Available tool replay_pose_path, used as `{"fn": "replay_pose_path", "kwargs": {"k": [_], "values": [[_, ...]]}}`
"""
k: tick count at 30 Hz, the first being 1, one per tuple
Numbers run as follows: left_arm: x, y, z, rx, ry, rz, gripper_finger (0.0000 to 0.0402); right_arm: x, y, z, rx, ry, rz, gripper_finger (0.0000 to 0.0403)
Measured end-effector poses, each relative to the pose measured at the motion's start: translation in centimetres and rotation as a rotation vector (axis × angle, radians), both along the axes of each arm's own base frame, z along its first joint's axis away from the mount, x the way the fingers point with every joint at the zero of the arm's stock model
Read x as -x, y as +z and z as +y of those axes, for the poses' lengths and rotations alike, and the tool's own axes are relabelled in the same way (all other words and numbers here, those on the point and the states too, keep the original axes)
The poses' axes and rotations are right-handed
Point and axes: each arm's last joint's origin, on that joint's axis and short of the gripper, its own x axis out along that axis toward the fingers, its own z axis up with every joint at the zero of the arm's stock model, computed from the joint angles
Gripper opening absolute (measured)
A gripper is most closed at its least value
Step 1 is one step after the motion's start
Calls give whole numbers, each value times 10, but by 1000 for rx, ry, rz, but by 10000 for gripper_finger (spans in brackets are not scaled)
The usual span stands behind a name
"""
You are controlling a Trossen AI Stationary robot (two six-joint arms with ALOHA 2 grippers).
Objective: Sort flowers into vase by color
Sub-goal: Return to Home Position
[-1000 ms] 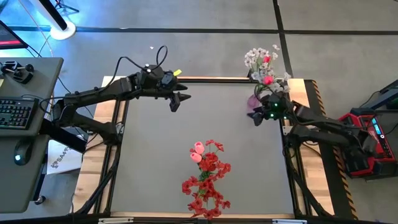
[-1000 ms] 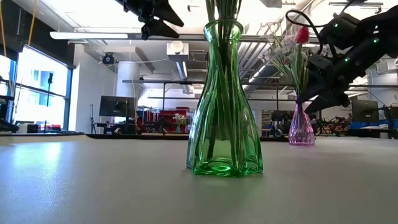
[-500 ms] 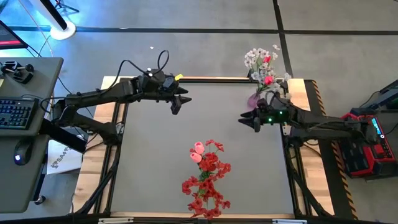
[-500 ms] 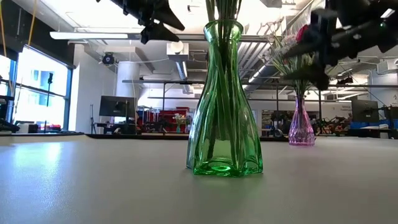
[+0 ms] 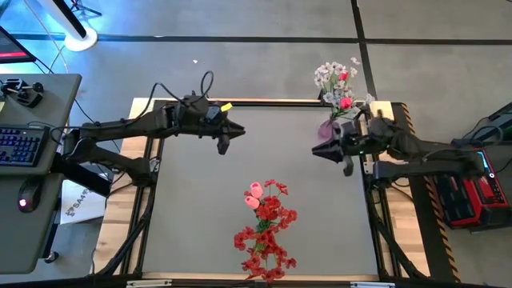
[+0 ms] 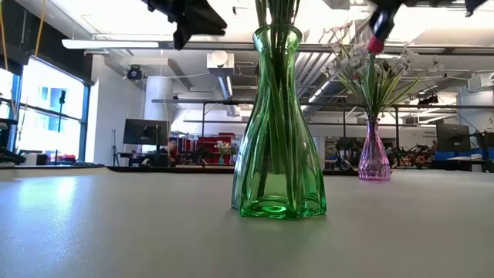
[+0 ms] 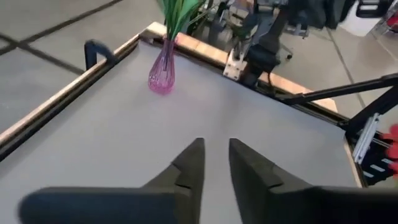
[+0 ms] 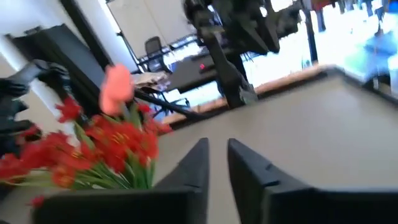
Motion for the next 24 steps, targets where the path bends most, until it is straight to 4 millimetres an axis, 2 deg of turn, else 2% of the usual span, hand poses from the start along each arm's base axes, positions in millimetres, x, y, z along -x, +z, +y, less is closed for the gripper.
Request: {"fn": "replay_pose_path", "kwargs": {"k": [2,5,8,11,14,18,24], "values": [[6,6,-2,-18,-6,-25,37,3,16,2,35,12,-33,15],[17,18,-5,-58,-17,-66,6,9,41,5,58,26,-91,10],[29,29,-8,-93,-24,-104,7,21,64,7,107,34,-160,5],[41,33,-12,-110,-28,-143,4,45,77,10,202,17,-175,3],[52,26,-17,-113,-34,-179,1,76,71,10,240,-79,-157,1],[66,9,-26,-95,-27,-249,1,106,59,12,231,-150,-279,0],[73,-26,-33,-130,-78,-234,0,106,23,11,226,-160,-274,0]]}}
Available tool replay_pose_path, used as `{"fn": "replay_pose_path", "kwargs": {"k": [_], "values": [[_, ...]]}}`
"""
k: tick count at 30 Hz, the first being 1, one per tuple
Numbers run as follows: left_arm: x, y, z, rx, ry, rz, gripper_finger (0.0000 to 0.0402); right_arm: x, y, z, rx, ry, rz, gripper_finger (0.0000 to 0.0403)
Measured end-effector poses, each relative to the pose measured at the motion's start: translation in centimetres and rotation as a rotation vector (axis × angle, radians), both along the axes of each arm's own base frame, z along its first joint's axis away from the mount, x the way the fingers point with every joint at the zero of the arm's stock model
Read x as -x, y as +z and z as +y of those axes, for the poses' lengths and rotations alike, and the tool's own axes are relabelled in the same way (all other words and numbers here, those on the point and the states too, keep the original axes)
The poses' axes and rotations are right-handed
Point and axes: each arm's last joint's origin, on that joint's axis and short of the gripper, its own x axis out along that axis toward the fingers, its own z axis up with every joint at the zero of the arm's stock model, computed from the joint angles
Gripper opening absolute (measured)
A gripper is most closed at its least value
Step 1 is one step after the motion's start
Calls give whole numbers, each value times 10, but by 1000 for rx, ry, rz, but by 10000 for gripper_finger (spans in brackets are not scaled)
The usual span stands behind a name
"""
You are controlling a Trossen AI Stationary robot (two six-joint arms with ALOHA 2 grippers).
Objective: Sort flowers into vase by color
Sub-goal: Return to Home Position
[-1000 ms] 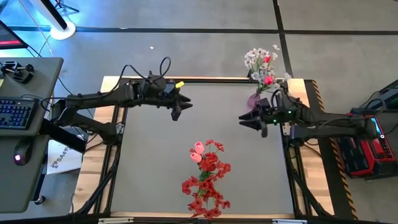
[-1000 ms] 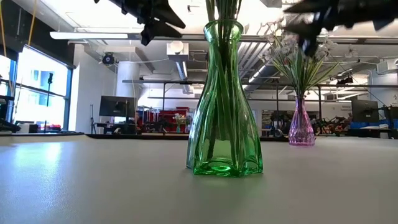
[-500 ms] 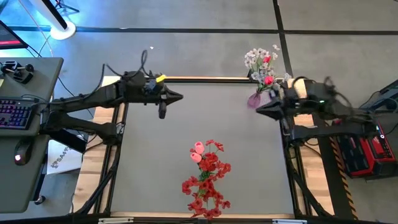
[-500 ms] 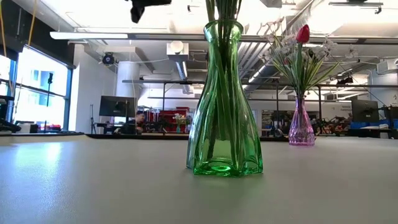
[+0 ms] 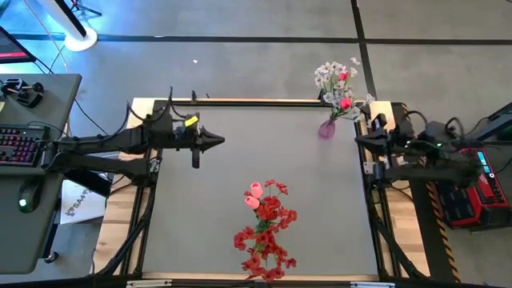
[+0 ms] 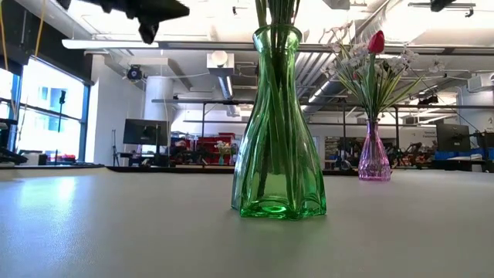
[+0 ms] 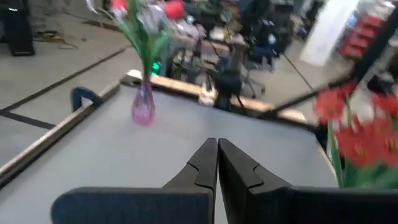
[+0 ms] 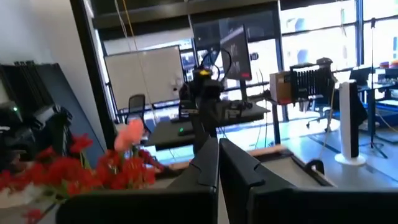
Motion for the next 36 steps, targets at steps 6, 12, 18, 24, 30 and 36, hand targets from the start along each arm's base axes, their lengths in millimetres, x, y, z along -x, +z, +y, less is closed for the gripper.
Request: {"fn": "replay_pose_path", "kwargs": {"k": [6,12,18,24,30,36], "values": [[0,-33,-1,19,-20,27,0,-19,-46,-3,3,-38,53,0],[12,-63,0,20,-2,-48,0,-30,-71,-5,24,-67,5,0],[29,-69,-2,58,49,-82,0,-16,-72,-7,12,-172,51,0],[53,-65,-6,-16,58,-54,0,-7,-79,-6,27,-188,79,0],[65,-80,-10,12,59,-42,0,-25,-100,-5,-22,-84,91,0],[70,-100,-11,49,55,-87,0,-38,-124,-6,-21,-72,48,0]]}}
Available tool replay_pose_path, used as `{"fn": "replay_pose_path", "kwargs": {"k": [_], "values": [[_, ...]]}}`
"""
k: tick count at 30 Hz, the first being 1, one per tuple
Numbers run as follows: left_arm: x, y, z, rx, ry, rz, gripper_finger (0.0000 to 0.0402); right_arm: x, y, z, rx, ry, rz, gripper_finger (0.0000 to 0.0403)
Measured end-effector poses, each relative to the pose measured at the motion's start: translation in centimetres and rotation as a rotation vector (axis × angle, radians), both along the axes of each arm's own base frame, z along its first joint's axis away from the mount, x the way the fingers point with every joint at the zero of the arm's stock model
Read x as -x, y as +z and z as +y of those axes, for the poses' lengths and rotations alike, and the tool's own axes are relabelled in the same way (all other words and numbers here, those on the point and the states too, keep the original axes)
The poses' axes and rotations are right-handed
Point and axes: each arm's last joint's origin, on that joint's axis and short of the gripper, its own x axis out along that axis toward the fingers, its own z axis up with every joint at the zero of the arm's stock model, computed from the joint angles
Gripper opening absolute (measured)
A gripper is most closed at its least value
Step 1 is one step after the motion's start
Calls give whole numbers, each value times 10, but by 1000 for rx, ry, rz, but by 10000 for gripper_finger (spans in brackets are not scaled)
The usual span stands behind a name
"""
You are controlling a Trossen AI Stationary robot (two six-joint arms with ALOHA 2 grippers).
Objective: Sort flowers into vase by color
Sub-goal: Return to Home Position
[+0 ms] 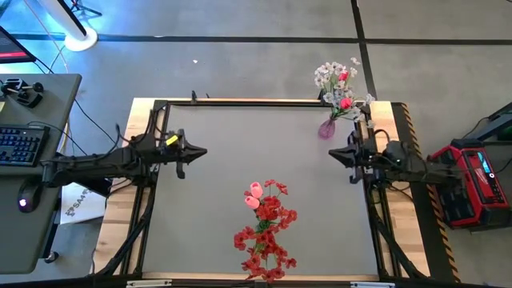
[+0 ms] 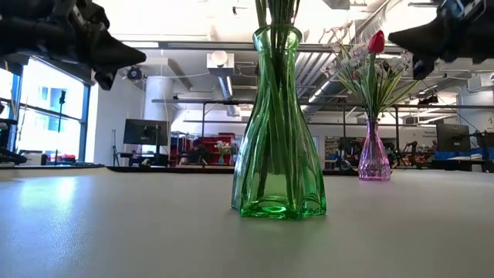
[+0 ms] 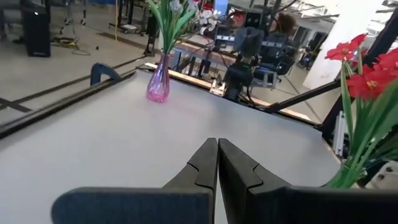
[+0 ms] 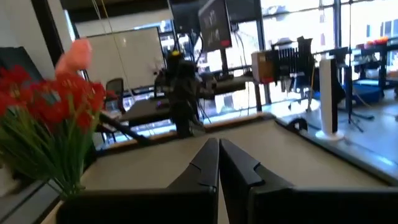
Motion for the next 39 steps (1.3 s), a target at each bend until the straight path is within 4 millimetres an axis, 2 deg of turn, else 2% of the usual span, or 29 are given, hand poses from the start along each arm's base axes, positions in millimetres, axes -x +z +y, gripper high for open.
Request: {"fn": "replay_pose_path", "kwargs": {"k": [3,7,11,19,31,33,37,39], "values": [[3,-6,-2,21,-17,-10,0,-4,-12,0,-20,8,17,0],[6,-10,-5,39,-43,-16,0,-6,-18,-1,-12,8,-24,0],[11,-22,-7,55,-57,82,0,-8,-25,-1,-15,8,-9,0],[16,-22,-8,51,-61,79,0,-11,-38,-1,-20,10,-5,0],[24,-21,-13,28,-36,58,0,-11,-37,-1,-13,20,-8,0],[22,-25,-13,26,-34,37,0,-11,-38,-1,-12,18,-2,0],[15,-47,-17,36,-44,-37,0,-12,-40,-2,-21,-7,21,0],[15,-50,-18,43,-30,-20,0,-12,-42,-2,-19,-8,41,0]]}}
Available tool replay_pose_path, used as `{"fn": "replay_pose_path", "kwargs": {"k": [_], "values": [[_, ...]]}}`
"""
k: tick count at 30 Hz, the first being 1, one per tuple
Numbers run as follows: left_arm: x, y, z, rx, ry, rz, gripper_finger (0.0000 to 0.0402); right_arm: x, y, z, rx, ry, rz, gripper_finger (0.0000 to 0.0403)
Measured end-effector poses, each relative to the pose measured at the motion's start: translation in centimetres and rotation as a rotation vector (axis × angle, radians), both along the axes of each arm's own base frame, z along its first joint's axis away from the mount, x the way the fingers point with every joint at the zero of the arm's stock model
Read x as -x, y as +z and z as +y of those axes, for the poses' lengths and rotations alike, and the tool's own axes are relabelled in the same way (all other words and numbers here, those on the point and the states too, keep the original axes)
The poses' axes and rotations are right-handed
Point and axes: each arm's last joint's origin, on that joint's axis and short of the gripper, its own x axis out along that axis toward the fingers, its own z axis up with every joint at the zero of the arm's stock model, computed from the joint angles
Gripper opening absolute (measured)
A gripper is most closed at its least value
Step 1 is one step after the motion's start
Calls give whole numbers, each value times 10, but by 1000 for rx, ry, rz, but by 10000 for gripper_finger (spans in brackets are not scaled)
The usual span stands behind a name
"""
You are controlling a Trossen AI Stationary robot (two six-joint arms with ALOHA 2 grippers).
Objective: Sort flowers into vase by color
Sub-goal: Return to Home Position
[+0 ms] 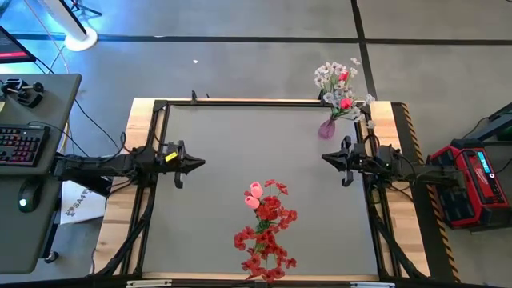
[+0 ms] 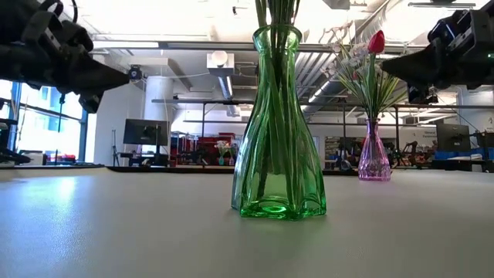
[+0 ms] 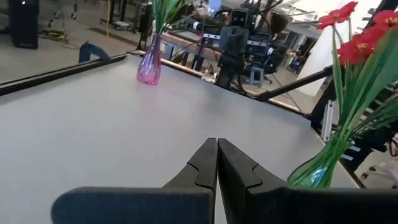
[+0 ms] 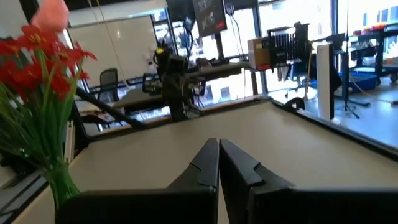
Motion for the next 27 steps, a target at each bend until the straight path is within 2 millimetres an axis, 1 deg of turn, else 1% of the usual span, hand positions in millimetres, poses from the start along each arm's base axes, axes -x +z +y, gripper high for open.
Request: {"fn": "replay_pose_path", "kwargs": {"k": [11,16,27], "values": [[-1,2,-8,-76,-81,-12,0,0,-8,0,-10,7,84,0],[-1,-2,-8,-34,-77,21,0,0,-8,0,-9,7,85,0],[-1,-2,-8,-34,-77,20,1,0,-8,0,-9,7,85,0]]}}
